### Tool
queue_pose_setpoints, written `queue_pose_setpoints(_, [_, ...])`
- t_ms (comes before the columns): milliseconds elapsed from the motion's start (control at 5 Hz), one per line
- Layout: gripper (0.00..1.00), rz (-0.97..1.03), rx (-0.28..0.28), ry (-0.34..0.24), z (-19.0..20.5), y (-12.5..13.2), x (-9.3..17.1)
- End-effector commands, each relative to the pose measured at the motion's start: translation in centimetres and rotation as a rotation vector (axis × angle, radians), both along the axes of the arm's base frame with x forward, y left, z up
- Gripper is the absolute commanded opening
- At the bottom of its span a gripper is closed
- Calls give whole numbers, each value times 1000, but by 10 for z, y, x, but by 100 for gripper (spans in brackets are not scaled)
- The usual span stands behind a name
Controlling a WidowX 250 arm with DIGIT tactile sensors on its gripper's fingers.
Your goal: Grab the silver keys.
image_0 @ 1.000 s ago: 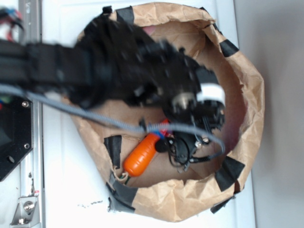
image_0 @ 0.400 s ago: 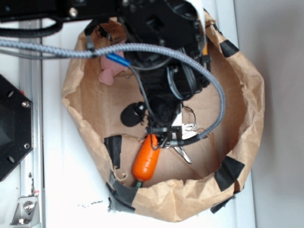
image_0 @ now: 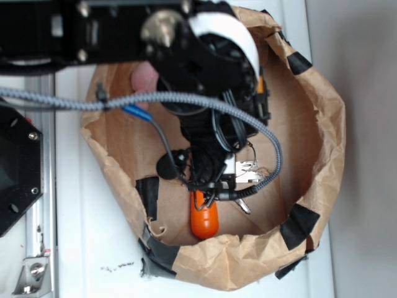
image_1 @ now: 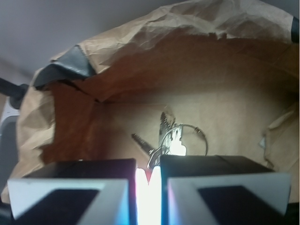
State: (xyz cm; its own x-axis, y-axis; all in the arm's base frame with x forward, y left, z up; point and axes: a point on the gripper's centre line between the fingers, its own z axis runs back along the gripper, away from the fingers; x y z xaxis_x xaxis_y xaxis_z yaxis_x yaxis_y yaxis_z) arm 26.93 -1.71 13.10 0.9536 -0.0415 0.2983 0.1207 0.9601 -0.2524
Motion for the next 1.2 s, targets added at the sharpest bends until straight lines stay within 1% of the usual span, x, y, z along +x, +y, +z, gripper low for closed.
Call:
queue_pose_setpoints(0, [100, -9, 122, -31, -29, 7, 16])
queue_pose_setpoints(200, [100, -24, 162, -63, -45, 8, 16])
queue_pose_setpoints(400, [100, -53, 195, -81, -65, 4, 21])
queue_pose_setpoints(600, [100, -183, 196, -69, -73, 4, 28])
queue_pose_setpoints(800, [100, -198, 197, -47, -84, 0, 38])
queue_pose_setpoints(1000, [100, -208, 210, -38, -90, -9, 39])
